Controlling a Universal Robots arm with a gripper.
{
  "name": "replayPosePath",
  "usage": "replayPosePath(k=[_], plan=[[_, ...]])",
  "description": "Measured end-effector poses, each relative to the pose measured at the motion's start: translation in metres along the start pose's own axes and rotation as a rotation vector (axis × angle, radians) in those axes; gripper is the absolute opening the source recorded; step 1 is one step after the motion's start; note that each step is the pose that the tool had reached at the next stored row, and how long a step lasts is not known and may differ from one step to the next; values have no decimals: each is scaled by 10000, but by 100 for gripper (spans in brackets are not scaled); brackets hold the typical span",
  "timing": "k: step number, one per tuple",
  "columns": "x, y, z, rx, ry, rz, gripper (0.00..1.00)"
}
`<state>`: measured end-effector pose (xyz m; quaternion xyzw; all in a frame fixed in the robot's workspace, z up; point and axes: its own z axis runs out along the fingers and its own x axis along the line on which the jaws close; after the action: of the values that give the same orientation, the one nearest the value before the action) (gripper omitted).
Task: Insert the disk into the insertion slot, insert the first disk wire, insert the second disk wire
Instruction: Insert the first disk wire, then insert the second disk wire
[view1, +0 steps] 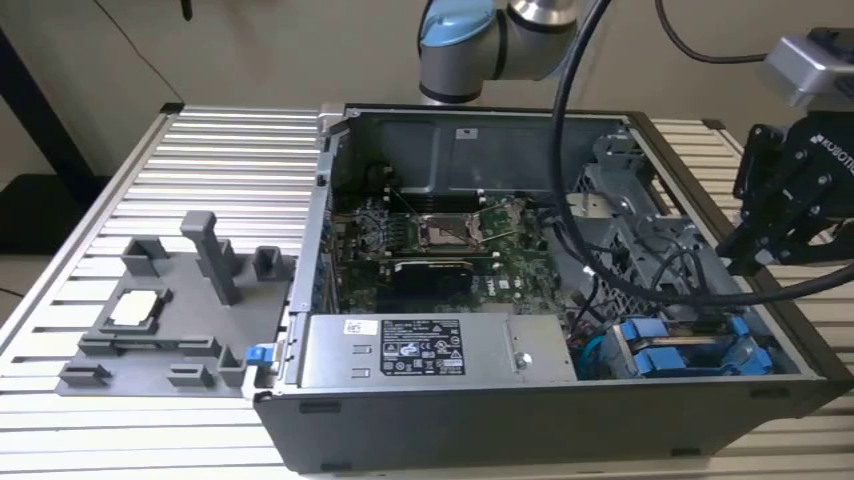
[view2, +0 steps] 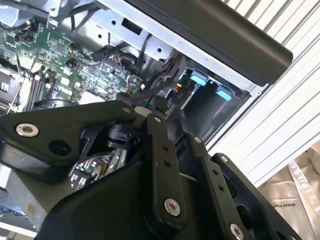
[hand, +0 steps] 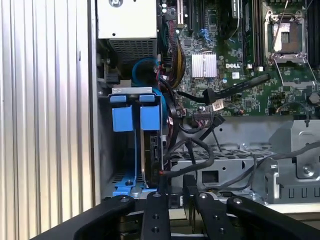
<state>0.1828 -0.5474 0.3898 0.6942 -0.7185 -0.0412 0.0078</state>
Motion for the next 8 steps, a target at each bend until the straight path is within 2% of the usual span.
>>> replayPosePath(k=[3, 5, 8], plan=[[-109, 4, 6, 0, -1, 0, 27], [-146, 13, 8, 1, -1, 3, 27], [-157, 116, 16, 16, 0, 0, 27]])
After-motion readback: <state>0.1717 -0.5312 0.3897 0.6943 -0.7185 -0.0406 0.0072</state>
